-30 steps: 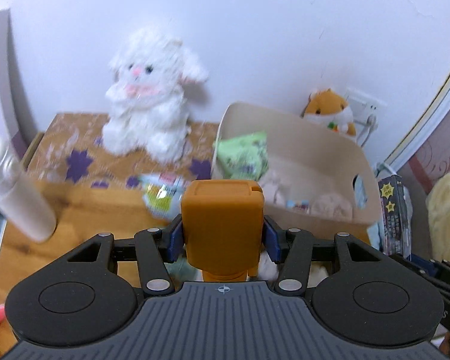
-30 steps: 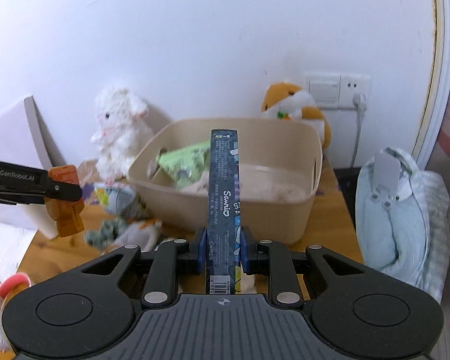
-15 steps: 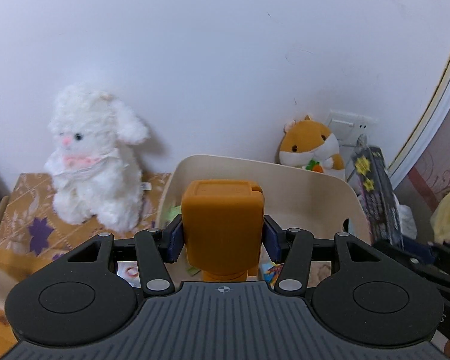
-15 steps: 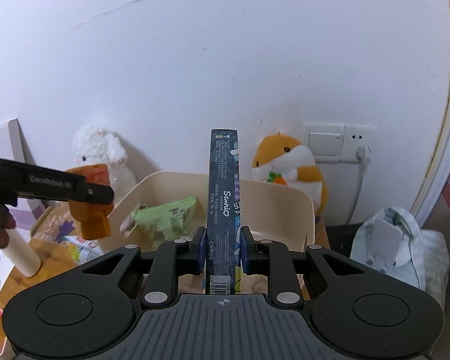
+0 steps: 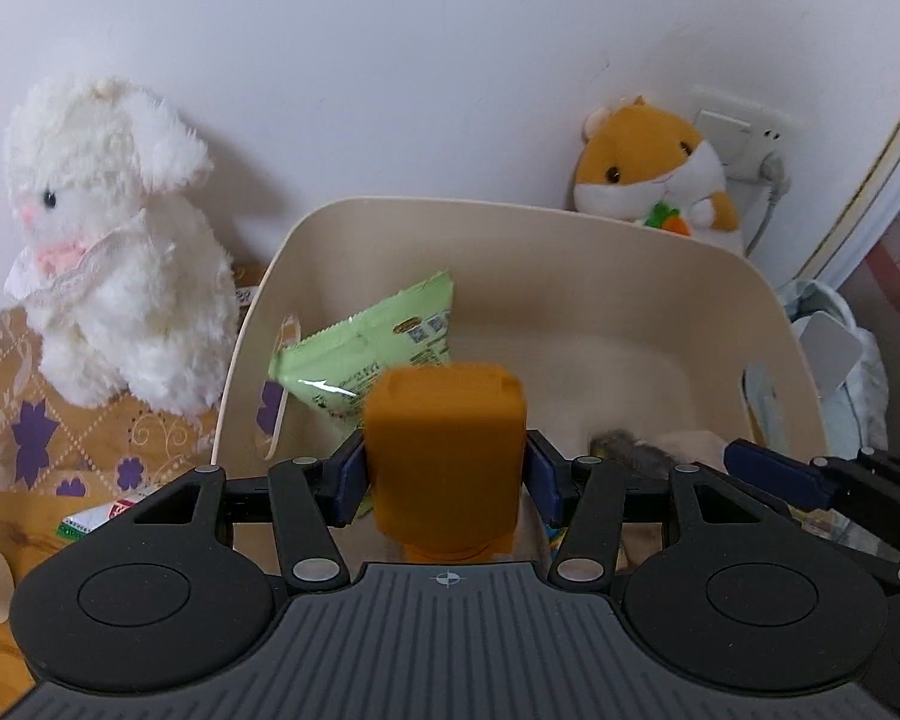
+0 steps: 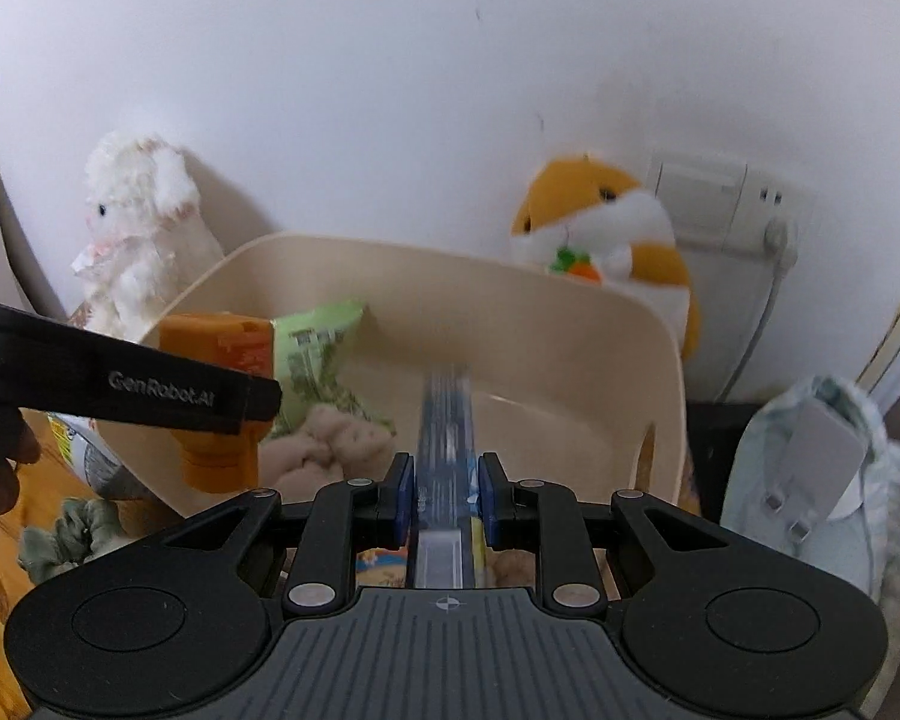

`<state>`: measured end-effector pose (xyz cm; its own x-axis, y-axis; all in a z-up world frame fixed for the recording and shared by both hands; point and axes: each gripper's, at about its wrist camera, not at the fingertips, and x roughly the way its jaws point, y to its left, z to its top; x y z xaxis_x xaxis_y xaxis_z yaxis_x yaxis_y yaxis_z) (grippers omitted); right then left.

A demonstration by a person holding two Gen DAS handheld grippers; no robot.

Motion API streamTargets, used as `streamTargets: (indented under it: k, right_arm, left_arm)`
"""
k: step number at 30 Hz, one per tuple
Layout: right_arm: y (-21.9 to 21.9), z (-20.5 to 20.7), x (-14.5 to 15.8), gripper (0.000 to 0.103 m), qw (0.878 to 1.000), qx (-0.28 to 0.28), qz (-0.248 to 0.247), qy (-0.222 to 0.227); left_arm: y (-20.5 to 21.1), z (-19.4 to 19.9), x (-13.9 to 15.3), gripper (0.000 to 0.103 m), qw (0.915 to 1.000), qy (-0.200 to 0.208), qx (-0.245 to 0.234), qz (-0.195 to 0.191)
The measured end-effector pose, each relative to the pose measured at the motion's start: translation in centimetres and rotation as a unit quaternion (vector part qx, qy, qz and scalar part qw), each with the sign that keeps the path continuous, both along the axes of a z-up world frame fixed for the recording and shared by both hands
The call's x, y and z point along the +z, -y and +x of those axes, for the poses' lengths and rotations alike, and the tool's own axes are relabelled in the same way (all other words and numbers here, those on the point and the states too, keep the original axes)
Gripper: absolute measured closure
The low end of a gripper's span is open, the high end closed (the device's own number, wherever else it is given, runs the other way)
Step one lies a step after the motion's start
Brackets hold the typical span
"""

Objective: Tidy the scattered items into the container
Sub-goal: 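Lift both items over the basket and open both tools to drop them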

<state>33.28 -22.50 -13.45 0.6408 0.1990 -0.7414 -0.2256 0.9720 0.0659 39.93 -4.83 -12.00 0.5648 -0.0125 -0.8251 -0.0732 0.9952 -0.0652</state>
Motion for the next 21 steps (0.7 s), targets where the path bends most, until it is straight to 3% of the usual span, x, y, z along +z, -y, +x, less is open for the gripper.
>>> streamTargets:
  k: [1, 2, 4, 7, 11, 13, 21]
  right_arm:
    - [0.0, 0.0, -0.2, 0.070, 1.000, -0.002, -0.002, -0.003]
    - [0.0, 0.0, -0.3, 0.069, 1.000, -0.002, -0.004, -0.005]
    - [-0.1, -0.3, -0.4, 0.051, 1.000, -0.001, -0.007, -0.004]
    - [-0.4, -1.1, -0.1, 0.025, 1.000, -0.003, -0.018, 0.010]
    - [-0.5, -2.2, 0.8, 0.017, 1.000, -0.010, -0.014, 0.014]
    - [-0.3, -3.1, 1.4, 0.002, 1.000, -0.016, -0.006, 0.023]
    - [0.0, -6.7, 2.2, 0.000, 0.999, -0.017, -0.004, 0.030]
  left_arm:
    - [0.0, 0.1, -0.1, 0.040, 1.0000, -0.002, -0.001, -0.002]
    - [-0.2, 0.0, -0.1, 0.031, 1.0000, -0.003, -0.001, -0.005]
    - [-0.5, -0.1, 0.2, 0.027, 1.0000, 0.003, 0.002, -0.006]
    - [-1.2, -0.5, 0.6, 0.026, 1.0000, 0.005, 0.004, -0.006]
    - [-2.0, -1.5, 1.5, 0.025, 0.9999, 0.010, -0.002, -0.010]
    - [-2.5, -2.3, 2.1, 0.025, 0.9998, 0.018, -0.006, -0.007]
    - [-5.3, -5.6, 3.0, 0.023, 0.9995, 0.014, -0.026, 0.012]
